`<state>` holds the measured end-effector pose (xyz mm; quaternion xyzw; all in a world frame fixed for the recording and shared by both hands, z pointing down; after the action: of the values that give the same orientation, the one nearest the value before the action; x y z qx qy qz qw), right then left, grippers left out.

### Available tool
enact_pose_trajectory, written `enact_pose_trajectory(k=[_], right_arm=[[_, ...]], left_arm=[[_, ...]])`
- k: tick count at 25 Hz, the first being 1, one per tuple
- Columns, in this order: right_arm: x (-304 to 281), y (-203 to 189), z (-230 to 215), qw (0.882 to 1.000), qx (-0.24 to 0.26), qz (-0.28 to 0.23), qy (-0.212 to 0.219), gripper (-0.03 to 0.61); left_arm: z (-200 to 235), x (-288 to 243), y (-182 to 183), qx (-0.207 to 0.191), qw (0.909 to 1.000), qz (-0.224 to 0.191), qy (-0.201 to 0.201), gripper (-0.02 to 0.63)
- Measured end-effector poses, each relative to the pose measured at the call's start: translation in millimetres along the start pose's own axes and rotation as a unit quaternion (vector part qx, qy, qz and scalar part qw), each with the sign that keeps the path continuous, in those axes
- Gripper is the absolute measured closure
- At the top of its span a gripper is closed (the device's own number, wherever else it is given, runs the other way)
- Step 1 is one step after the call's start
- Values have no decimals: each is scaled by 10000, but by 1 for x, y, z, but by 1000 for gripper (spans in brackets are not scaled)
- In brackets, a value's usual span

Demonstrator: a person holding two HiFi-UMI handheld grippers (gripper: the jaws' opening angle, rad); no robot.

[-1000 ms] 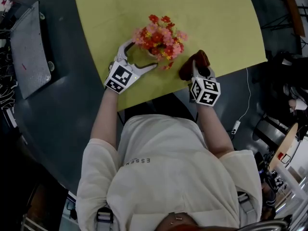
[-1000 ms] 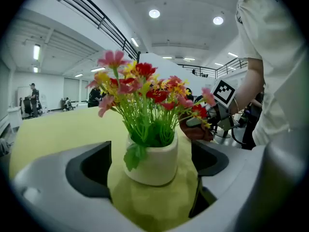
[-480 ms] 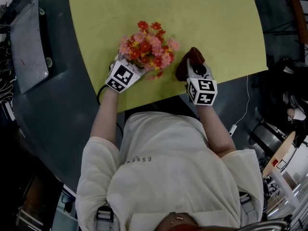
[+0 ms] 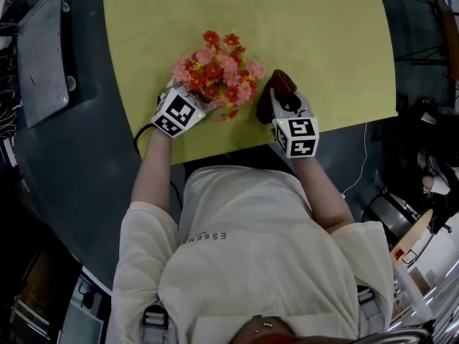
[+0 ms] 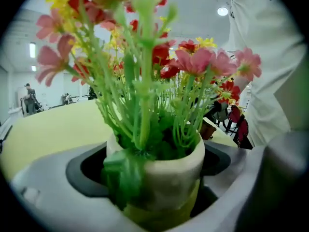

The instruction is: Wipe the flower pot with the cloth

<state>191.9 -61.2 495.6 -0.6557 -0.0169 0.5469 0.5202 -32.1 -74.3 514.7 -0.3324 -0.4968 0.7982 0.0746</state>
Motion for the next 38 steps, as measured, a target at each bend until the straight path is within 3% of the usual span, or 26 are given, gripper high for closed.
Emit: enact_pose_trajectory(k=[5,12,17,24,29,33,35,38], right_arm=[[-2,12,0,9967,653,-328,346,520],[-12,55,14,9897,875,-762,835,520],[-6,95,35,9777,1062,-1383,1169,520],[13,121,60,9570,1164,-2079,1655,520],[26,129,89,9423,1238,-2307,2084,520],[35,121,100,9288,1657,-2420,2264,522],[36,114,93,9283,1826,-2435,2134,520],[35,107,66,9419,1652,-2362,1724,520]], left_arm=[[-11,10,16,508,9968,-486,386,49],[-23,42,69,1379,9814,-1125,714,49],[-35,57,103,1401,9776,-1305,877,49],[-42,73,132,1566,9693,-1684,869,49],[-50,77,146,1565,9675,-1845,736,49],[-59,78,151,1555,9681,-1868,614,49],[-64,80,153,1511,9687,-1876,592,49],[-71,87,157,1434,9694,-1917,548,49]])
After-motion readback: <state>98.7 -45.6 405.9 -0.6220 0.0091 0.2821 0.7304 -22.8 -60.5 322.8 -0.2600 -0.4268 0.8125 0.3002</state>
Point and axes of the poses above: the fingertips, and each gripper's own axes: x backward along the fingers, z to its left, y out of its top, the point moved 8 cm from there along x, backward along the fingers, and after that the axes turned 15 degrees about x, right-handed, at the moved point
